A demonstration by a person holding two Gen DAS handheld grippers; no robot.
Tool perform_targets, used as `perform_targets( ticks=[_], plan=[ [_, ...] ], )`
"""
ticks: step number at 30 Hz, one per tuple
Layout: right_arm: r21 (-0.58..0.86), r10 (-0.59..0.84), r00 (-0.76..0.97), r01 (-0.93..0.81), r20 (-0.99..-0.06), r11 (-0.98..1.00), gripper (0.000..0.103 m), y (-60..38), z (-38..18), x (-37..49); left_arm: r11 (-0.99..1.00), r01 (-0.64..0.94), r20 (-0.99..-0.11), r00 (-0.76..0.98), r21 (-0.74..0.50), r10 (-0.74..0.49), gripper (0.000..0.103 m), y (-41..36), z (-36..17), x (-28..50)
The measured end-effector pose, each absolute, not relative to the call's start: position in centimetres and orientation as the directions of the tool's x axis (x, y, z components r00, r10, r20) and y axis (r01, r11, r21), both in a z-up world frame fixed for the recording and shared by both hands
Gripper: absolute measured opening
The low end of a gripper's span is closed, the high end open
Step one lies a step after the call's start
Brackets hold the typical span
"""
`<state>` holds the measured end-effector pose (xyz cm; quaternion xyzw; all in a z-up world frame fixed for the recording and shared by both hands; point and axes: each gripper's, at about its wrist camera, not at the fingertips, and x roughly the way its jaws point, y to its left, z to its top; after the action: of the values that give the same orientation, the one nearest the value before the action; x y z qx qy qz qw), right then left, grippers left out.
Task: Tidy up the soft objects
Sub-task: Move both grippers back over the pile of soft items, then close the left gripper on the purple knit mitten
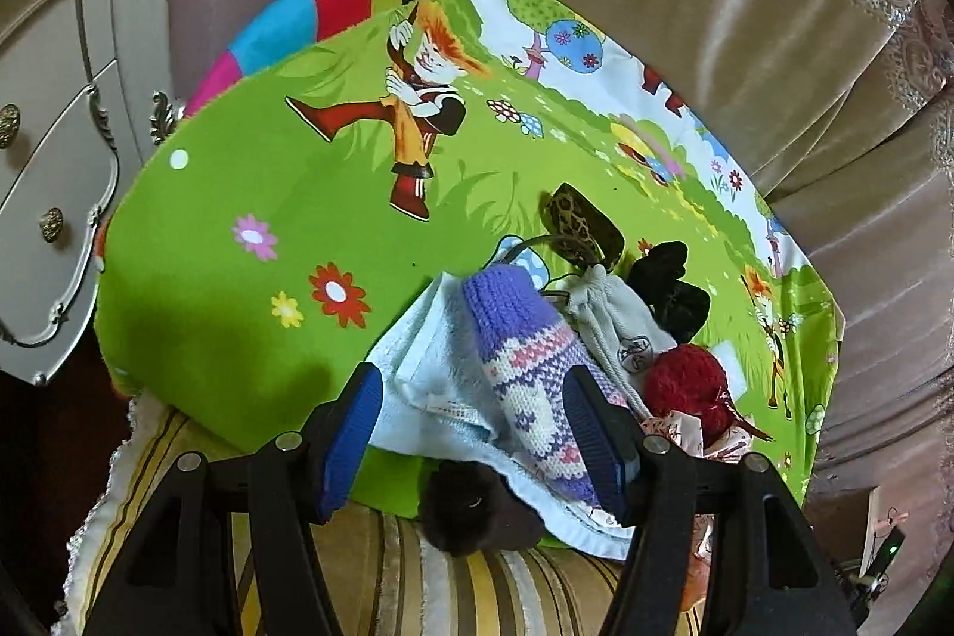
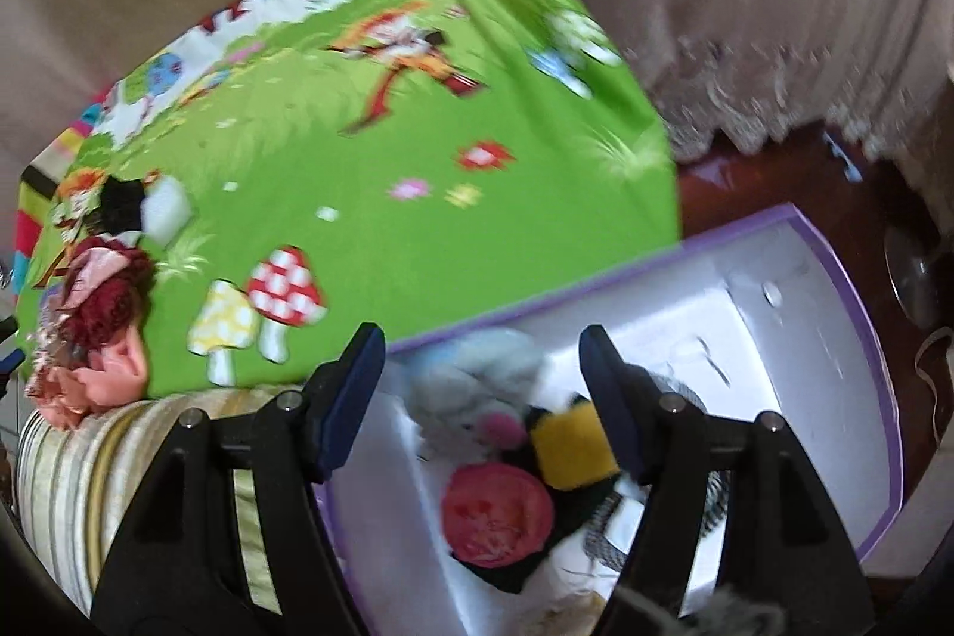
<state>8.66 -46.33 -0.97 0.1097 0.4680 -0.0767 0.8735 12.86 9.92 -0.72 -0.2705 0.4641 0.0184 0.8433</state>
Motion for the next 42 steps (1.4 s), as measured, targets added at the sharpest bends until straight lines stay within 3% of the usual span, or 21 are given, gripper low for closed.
perform_targets(
  ticks=[23,30,39,40,41,42],
  plan=[
    [-0.005,0.152,0.581,-0.259,-0.8,0.966,0.082,-26.8,0.1,23.2,0.838,-0.217,-0.797,0.494,-0.5,-0.348,0.055,7.6,-3.9,17.3],
    [-0.038,0.144,0.54,-0.311,-0.829,0.95,0.083,-24.3,-2.0,25.7,0.845,-0.187,-0.795,0.485,-0.5,-0.363,0.025,7.0,-4.5,17.8],
    [-0.024,0.135,0.483,-0.31,-0.865,0.951,0.083,-23.8,-4.1,27.5,0.848,-0.11,-0.743,0.548,-0.519,-0.383,0.016,6.4,-3.3,17.4],
    [-0.021,0.132,0.477,-0.303,-0.869,0.953,0.081,-23.9,-4.4,27.7,0.846,-0.104,-0.736,0.555,-0.524,-0.388,0.016,6.4,-3.1,17.3],
    [-0.019,0.132,0.474,-0.3,-0.871,0.954,0.071,-23.9,-4.6,27.8,0.843,-0.099,-0.73,0.56,-0.528,-0.391,0.016,6.4,-3.0,17.3],
    [-0.015,0.134,0.467,-0.3,-0.874,0.954,0.056,-23.9,-4.8,27.8,0.84,-0.097,-0.723,0.567,-0.533,-0.394,0.016,6.4,-2.9,17.2]
  ],
)
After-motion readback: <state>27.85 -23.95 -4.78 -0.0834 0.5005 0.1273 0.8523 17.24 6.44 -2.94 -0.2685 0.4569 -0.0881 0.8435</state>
